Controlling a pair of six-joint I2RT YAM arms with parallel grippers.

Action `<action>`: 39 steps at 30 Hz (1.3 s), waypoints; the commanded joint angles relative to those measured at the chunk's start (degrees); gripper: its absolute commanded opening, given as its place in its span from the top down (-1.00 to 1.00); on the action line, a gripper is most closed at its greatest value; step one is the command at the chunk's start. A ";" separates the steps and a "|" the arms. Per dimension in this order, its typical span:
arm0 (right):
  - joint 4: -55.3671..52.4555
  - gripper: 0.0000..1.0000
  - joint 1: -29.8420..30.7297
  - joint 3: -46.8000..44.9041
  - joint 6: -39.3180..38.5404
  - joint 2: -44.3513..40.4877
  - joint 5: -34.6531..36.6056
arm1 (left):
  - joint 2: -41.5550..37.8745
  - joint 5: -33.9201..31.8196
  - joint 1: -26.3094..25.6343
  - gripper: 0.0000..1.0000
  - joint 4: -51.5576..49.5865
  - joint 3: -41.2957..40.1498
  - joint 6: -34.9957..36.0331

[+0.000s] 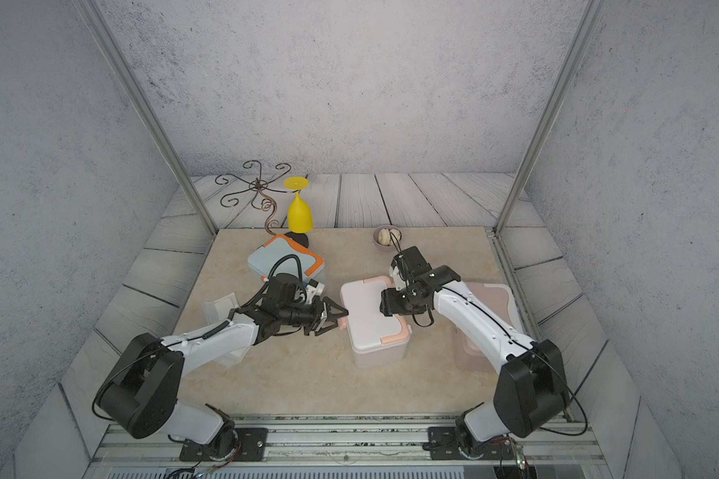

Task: Open first aid kits and take out gauze
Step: Open the fastener of the first aid kit.

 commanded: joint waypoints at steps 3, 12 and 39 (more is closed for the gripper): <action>-9.27 -0.31 0.52 -6.72 -1.10 8.72 6.31 | -1.85 0.04 -0.57 0.13 -5.41 2.40 3.08; -8.85 -0.30 0.50 -6.96 -1.17 8.64 5.69 | -3.98 -3.39 0.13 -0.18 -14.89 4.12 7.61; -8.28 -0.30 0.50 -6.30 -1.35 8.95 4.69 | 6.76 -36.99 -12.95 -0.66 -63.60 39.09 30.80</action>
